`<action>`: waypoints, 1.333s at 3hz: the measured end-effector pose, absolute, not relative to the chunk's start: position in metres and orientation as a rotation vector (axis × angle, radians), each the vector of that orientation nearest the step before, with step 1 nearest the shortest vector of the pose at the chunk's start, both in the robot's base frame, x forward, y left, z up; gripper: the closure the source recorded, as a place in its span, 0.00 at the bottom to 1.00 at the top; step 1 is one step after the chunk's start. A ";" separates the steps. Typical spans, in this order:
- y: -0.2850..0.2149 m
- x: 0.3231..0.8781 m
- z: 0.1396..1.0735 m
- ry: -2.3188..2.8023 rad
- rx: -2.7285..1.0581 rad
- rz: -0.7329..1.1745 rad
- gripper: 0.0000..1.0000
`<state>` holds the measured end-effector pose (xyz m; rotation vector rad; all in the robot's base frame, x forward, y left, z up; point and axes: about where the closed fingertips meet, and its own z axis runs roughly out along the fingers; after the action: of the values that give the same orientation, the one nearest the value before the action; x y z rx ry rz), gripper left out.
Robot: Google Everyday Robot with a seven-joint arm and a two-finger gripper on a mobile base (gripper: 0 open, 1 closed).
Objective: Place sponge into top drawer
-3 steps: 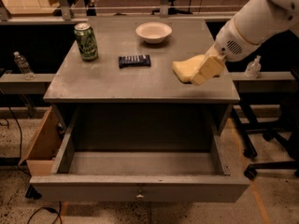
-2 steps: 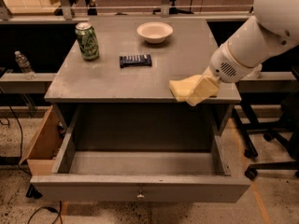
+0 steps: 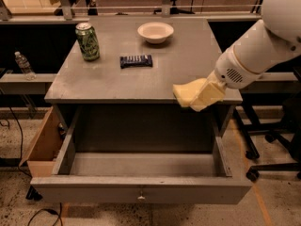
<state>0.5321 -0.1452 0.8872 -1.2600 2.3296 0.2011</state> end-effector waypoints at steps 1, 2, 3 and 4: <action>-0.146 0.502 0.883 2.328 -1.241 0.175 1.00; -0.140 0.480 0.859 2.352 -1.242 0.188 1.00; -0.127 0.469 0.825 2.373 -1.272 0.207 1.00; -0.123 0.469 0.794 2.382 -1.270 0.217 1.00</action>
Offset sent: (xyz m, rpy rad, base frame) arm -0.0782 0.0127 -0.0745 -0.0071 0.0660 -0.0234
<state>0.4693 -0.1226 0.7939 -1.2698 2.3819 0.2168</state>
